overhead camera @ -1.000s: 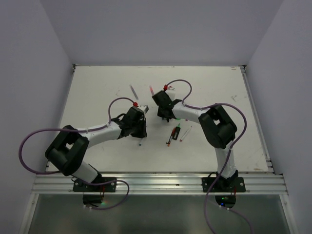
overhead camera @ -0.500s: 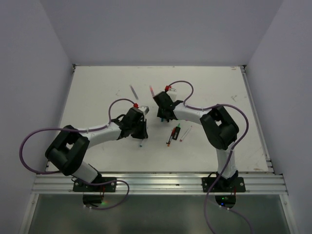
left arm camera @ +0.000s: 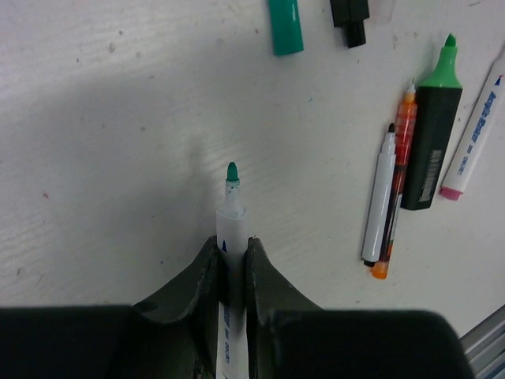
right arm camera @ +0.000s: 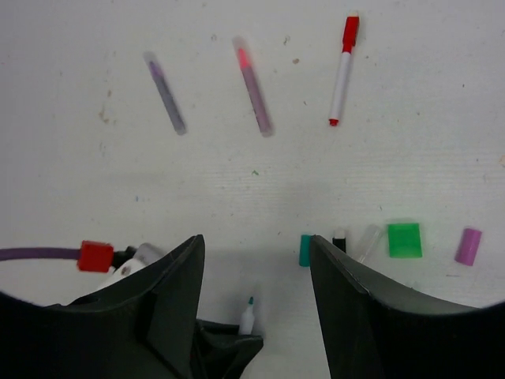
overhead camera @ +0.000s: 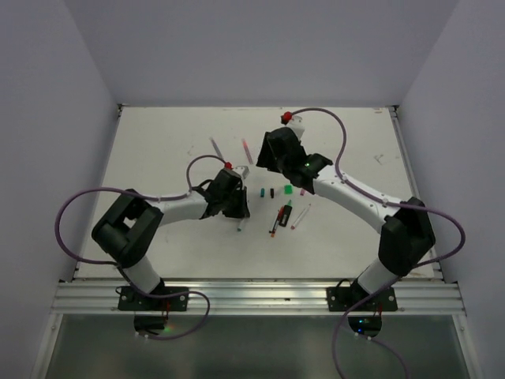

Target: Open the pen caps

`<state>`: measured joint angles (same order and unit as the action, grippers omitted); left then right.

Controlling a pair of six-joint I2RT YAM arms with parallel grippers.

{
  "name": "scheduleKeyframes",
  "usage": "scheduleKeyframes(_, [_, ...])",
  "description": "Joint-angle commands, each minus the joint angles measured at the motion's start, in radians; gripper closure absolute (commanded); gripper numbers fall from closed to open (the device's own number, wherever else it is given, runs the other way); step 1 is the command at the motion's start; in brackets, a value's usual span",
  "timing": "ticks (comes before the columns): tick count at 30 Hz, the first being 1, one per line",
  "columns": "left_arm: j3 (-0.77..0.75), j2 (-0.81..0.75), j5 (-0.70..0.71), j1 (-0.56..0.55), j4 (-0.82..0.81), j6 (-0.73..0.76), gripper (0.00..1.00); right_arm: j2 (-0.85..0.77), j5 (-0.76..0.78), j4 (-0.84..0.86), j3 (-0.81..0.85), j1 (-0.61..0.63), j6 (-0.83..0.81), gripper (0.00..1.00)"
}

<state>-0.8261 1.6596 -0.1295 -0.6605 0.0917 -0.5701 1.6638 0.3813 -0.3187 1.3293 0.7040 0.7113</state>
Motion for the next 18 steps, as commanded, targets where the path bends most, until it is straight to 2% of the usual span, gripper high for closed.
scheduleKeyframes(1, [-0.062,0.054,0.034,-0.017,-0.069,-0.034,0.84,-0.108,0.059,0.029,-0.051,-0.008,-0.044,0.40])
scheduleKeyframes(6, [-0.126,0.126,0.062,-0.044,-0.060,-0.031,0.79,-0.200,0.056,0.067,-0.125,-0.035,-0.044,0.40])
scheduleKeyframes(12, [-0.148,0.180,0.076,-0.060,-0.050,-0.040,0.66,-0.280,0.048,0.087,-0.202,-0.080,-0.033,0.40])
scheduleKeyframes(18, [-0.153,0.195,0.088,-0.067,-0.035,-0.060,0.62,-0.312,0.018,0.102,-0.257,-0.121,-0.016,0.40])
